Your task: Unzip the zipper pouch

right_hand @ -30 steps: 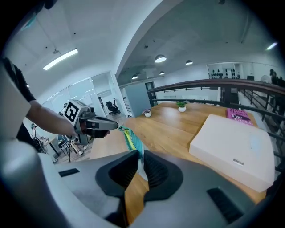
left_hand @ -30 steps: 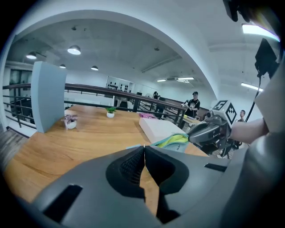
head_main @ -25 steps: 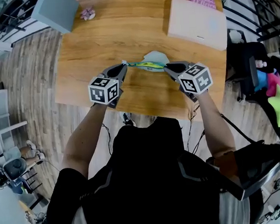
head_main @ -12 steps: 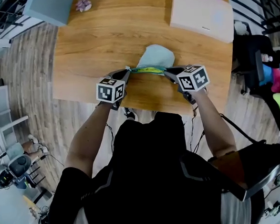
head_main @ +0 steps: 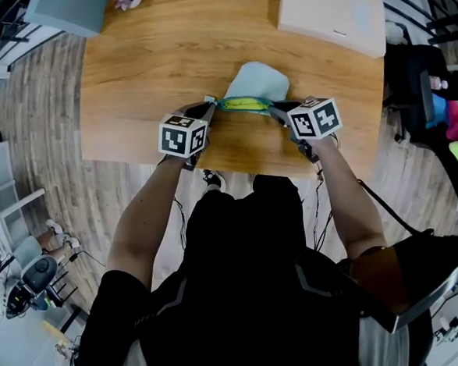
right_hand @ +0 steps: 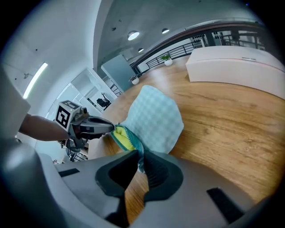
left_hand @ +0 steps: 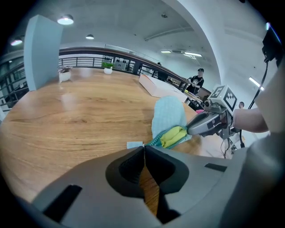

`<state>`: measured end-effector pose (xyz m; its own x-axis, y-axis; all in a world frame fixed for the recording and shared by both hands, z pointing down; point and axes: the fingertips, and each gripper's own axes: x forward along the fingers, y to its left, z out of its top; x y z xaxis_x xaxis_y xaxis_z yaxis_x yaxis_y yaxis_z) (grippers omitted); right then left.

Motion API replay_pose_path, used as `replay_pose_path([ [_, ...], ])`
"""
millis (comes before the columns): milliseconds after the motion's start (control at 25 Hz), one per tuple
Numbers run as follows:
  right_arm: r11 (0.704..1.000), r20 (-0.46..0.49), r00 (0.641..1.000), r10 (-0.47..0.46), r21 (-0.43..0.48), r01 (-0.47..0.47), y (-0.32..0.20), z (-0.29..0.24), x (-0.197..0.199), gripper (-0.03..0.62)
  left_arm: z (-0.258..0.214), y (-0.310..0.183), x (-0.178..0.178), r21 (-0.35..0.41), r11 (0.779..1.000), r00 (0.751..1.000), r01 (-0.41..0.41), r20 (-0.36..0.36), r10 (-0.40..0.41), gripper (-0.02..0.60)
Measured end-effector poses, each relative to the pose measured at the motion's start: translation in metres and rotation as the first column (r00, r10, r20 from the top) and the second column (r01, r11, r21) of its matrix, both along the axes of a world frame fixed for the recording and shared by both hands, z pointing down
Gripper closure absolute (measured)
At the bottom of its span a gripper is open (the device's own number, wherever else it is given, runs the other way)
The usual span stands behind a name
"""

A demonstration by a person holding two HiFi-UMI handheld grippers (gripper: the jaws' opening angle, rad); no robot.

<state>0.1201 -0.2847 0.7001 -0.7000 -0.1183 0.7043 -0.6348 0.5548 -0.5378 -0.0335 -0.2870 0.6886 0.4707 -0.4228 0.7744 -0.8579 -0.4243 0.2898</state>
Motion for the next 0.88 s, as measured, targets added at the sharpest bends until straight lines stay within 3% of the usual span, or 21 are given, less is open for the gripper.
replay_pose_path([
  [400, 0.994, 0.02, 0.995, 0.096, -0.045, -0.095, -0.007, 0.001, 0.003, 0.542, 0.001, -0.002, -0.003, -0.018, 0.999, 0.999, 0.029, -0.018, -0.029, 0.549],
  [520, 0.991, 0.006, 0.991, 0.132, -0.019, -0.132, -0.01, 0.0, 0.004, 0.53, -0.001, -0.003, 0.001, -0.017, 0.999, 0.999, -0.045, 0.019, 0.045, 0.548],
  [600, 0.988, -0.017, 0.988, 0.154, 0.013, -0.154, -0.005, -0.007, 0.007, 0.501, -0.011, 0.006, 0.007, -0.026, 0.997, 0.997, -0.07, -0.026, 0.07, 0.548],
  [760, 0.979, 0.001, 0.983, 0.181, 0.09, -0.18, -0.008, -0.044, 0.005, 0.41, -0.057, -0.005, -0.005, 0.098, 0.993, 0.997, -0.058, -0.048, 0.063, 0.548],
  [880, 0.966, 0.038, 0.981, 0.19, 0.17, -0.193, -0.007, -0.083, 0.001, 0.421, -0.106, -0.008, -0.017, 0.213, 0.975, 0.993, -0.063, -0.084, 0.082, 0.548],
])
